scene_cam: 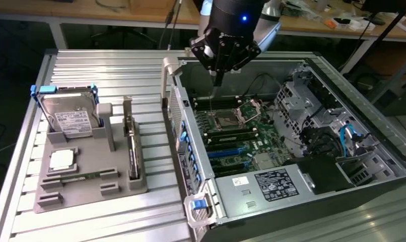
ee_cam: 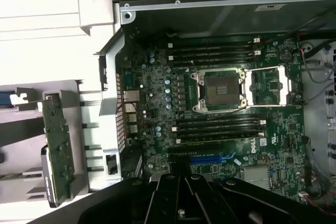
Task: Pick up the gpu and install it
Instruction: 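Reach for the gpu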
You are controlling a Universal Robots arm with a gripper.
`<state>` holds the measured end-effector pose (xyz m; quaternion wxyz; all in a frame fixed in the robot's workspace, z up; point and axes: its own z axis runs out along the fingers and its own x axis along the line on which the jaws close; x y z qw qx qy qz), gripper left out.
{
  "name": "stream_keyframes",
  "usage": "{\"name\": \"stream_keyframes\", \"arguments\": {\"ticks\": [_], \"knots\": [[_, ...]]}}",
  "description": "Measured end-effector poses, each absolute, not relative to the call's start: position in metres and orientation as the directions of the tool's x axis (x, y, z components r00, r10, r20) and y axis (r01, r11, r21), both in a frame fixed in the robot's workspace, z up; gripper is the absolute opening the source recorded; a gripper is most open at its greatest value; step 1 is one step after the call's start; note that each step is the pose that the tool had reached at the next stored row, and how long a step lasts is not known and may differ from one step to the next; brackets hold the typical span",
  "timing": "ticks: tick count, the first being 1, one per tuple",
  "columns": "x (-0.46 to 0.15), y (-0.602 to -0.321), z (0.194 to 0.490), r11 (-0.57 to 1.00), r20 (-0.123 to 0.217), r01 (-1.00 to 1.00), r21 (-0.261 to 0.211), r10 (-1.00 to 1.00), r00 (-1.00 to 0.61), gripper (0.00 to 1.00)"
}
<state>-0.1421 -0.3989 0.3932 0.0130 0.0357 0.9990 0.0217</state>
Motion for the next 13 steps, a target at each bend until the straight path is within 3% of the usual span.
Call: {"name": "stream_keyframes", "arguments": {"ticks": [13], "knots": [[-0.170,-0.399,0.393,0.997,-0.024,0.065,0.044,0.067,-0.997,0.11]]}}
